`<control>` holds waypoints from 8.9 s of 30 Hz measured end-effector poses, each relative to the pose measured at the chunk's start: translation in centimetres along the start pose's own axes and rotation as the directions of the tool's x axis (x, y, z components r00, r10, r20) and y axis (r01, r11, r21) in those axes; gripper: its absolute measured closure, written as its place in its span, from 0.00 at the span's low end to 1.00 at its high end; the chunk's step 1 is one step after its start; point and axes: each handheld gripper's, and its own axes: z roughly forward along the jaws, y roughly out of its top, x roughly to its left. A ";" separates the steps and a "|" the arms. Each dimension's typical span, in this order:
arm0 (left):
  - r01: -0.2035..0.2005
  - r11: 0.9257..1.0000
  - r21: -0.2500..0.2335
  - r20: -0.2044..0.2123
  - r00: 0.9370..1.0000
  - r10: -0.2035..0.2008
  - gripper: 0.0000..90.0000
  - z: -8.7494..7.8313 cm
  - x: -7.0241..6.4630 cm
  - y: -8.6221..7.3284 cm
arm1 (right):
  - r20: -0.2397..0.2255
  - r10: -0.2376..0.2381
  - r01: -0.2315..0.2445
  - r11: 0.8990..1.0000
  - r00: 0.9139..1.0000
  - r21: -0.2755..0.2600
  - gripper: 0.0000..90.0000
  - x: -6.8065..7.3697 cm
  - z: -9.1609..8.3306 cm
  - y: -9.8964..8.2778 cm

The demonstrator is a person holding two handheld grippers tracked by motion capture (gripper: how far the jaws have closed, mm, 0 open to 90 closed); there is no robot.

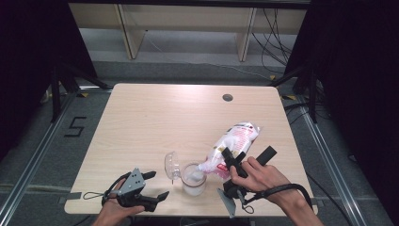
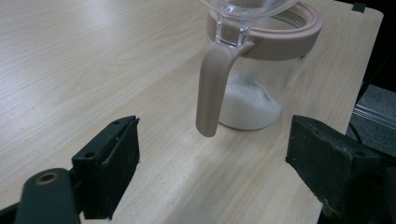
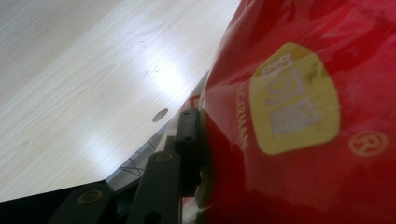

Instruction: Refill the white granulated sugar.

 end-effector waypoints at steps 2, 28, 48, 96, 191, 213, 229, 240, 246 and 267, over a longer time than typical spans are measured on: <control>-0.009 1.000 0.003 0.005 1.000 0.009 0.19 0.0 0.1 0.0 | -0.003 -0.002 0.002 1.000 1.000 -0.003 0.80 0.0 0.0 0.0; -0.019 1.000 0.000 0.003 1.000 0.019 0.18 0.0 0.1 0.0 | -0.005 -0.003 0.003 1.000 1.000 0.006 0.81 0.0 0.0 -0.2; -0.025 1.000 0.004 0.005 1.000 0.025 0.19 0.0 0.2 0.1 | -0.011 0.002 -0.002 1.000 1.000 0.007 0.81 0.1 0.1 -0.3; -0.021 1.000 0.001 0.004 1.000 0.021 0.19 0.0 0.1 0.0 | -0.024 0.043 -0.042 0.999 0.999 0.019 0.82 0.3 0.0 -0.4; -0.024 1.000 0.002 -0.001 1.000 0.024 0.19 -0.1 0.1 0.1 | -0.032 0.071 -0.071 0.997 0.997 0.026 0.85 0.1 0.1 -0.9; -0.001 1.000 0.000 -0.001 1.000 0.001 0.19 0.0 0.0 0.0 | -0.065 0.377 -0.381 0.922 0.924 -0.068 0.85 2.7 0.9 -1.7; 0.002 1.000 0.003 -0.008 1.000 -0.002 0.19 -0.1 0.0 0.1 | -0.111 0.595 -0.601 0.798 0.796 -0.037 0.87 5.2 1.3 -2.3; 0.004 1.000 0.000 -0.001 1.000 -0.004 0.19 0.0 0.0 0.1 | -0.147 0.719 -0.734 0.674 0.679 -0.089 0.89 5.6 1.2 -3.4; 0.001 1.000 0.003 -0.008 1.000 -0.001 0.19 -0.1 0.0 0.1 | -0.168 0.795 -0.812 0.579 0.583 -0.079 0.89 5.6 0.9 -3.9; 0.003 1.000 0.002 -0.013 1.000 -0.003 0.19 -0.1 0.1 0.1 | -0.208 0.957 -0.979 0.201 0.203 -0.029 0.90 7.9 0.6 -5.0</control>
